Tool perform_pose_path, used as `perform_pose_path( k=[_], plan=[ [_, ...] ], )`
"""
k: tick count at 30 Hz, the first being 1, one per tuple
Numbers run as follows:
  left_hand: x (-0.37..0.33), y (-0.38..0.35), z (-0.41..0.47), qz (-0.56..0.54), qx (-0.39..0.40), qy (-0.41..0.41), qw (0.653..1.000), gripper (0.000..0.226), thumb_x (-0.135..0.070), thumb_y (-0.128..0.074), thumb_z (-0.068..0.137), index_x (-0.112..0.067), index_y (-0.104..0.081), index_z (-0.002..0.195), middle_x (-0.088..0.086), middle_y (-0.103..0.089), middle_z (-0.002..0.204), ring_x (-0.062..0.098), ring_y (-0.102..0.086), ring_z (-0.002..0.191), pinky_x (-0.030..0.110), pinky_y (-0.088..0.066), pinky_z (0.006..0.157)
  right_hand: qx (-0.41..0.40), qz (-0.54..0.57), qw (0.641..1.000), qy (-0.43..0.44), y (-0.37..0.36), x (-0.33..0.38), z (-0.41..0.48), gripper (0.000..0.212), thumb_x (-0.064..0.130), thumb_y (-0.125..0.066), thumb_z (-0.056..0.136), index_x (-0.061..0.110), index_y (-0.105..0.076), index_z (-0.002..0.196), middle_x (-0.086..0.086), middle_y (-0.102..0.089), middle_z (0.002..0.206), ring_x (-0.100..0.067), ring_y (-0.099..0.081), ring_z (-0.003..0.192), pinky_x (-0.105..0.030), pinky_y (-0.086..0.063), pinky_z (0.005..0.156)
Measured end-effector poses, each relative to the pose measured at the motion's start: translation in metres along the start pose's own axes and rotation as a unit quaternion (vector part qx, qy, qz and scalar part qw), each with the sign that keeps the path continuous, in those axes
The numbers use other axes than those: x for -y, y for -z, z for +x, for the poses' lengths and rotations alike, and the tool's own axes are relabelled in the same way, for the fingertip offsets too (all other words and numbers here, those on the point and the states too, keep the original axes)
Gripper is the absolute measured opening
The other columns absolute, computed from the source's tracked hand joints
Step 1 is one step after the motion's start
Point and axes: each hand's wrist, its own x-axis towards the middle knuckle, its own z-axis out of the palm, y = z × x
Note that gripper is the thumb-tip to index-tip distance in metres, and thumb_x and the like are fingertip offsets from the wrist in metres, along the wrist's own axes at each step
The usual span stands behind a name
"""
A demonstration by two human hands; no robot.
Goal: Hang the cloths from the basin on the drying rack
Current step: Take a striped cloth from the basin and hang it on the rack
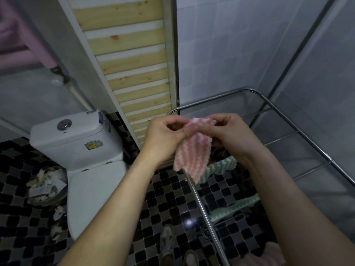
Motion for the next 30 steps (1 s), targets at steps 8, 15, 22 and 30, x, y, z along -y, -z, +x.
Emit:
perform_pose_path(
  k=[8,15,22,30],
  plan=[
    [0.001,0.004,0.013,-0.209,-0.01,0.031,0.977,0.017,-0.02,-0.066,0.077,-0.013,-0.071,0.092,0.001,-0.071,0.085,0.011,-0.065,0.076,0.024,-0.053,0.068,-0.054,-0.056,0.996,0.049,0.022,0.013,0.002,0.032,0.035,-0.076,0.068,0.004,-0.072,0.075,0.006,-0.066,0.055,0.0,-0.055,0.048,-0.016,-0.043,0.049],
    [0.015,0.018,0.027,-0.281,0.039,0.107,0.953,0.016,-0.026,-0.061,0.085,-0.013,-0.063,0.075,0.004,-0.066,0.076,0.018,-0.064,0.077,0.031,-0.057,0.079,-0.144,-0.177,0.968,0.101,0.051,0.002,0.015,0.013,0.001,-0.072,0.082,0.013,-0.066,0.081,-0.007,-0.056,0.072,-0.018,-0.058,0.058,-0.03,-0.059,0.061],
    [0.032,-0.005,0.031,0.192,0.087,0.079,0.974,0.027,-0.001,-0.074,0.077,-0.018,-0.056,0.086,0.002,-0.06,0.096,0.02,-0.061,0.088,0.029,-0.056,0.073,-0.191,-0.062,0.978,0.051,0.05,-0.018,0.033,0.016,0.003,-0.055,0.094,0.008,-0.064,0.082,-0.012,-0.059,0.082,-0.015,-0.063,0.065,-0.027,-0.061,0.061],
    [0.061,-0.01,0.032,0.012,0.006,0.134,0.991,0.018,-0.003,-0.051,0.096,-0.018,-0.057,0.102,0.008,-0.068,0.092,0.019,-0.065,0.08,0.043,-0.055,0.083,-0.267,-0.039,0.963,0.014,0.065,-0.05,0.048,0.015,0.01,-0.043,0.099,0.009,-0.054,0.088,-0.009,-0.05,0.085,-0.023,-0.057,0.076,-0.024,-0.059,0.055]
  ],
)
